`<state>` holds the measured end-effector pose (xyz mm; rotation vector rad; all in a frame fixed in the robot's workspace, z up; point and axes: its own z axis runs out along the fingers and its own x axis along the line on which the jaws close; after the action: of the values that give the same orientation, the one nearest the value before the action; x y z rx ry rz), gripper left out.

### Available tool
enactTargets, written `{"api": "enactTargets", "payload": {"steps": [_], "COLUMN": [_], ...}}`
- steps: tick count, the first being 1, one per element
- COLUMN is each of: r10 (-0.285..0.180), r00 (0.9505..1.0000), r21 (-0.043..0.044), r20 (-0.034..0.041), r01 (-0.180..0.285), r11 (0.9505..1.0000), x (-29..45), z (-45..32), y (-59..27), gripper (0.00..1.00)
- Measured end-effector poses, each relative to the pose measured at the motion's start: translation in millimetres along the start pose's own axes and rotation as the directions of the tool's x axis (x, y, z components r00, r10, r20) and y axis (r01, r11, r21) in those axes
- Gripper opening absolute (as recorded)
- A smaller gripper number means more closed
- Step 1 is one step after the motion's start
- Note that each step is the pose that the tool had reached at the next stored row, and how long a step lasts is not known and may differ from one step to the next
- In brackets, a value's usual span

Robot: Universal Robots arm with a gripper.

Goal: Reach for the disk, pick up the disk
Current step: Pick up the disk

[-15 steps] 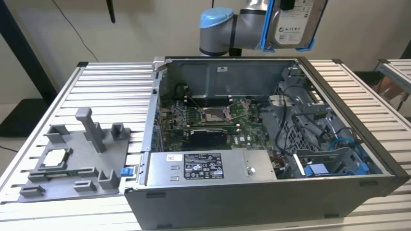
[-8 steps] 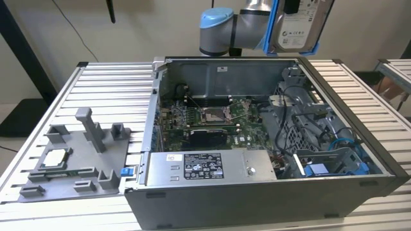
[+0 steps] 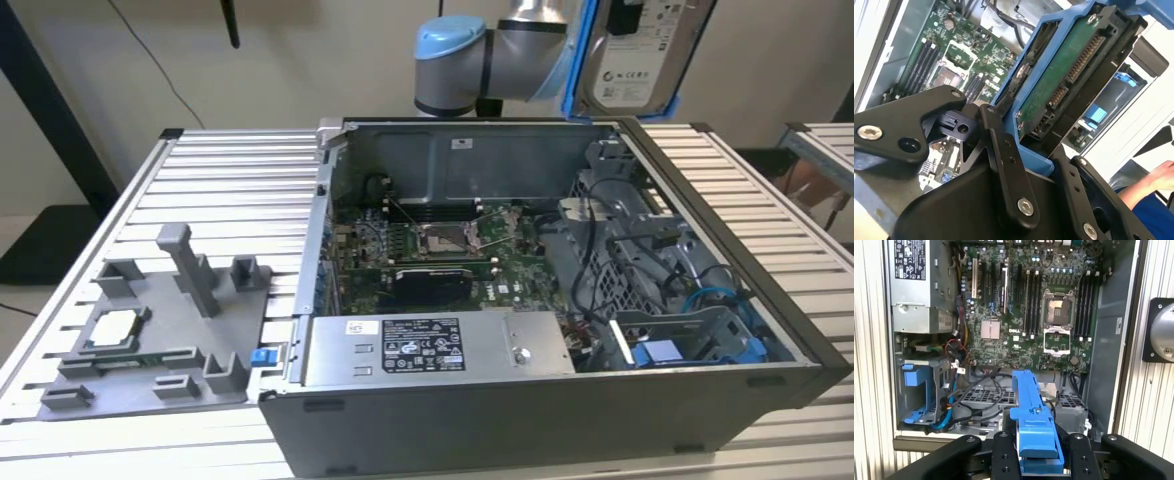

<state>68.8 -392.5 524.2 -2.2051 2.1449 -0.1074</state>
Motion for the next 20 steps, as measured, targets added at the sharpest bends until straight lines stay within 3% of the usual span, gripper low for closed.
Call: {"api": "enactTargets", "payload": {"steps": [7,13,20], "r10": [0.0,0.0,0.0], "r00": [1.0,1.0,1.0], "r21": [-0.0008,-0.0009,-0.0009], "r20": [0.0001,0.0,0.0], "r01": [0.0,0.0,0.0], "r11": [1.0,1.0,1.0], "x": [9.0,20.5,27.7], "z": [2.8,3.6,5.4], "y": [-16.2,-22.1,-31.4], "gripper": [0.0,0.0,0.0]}}
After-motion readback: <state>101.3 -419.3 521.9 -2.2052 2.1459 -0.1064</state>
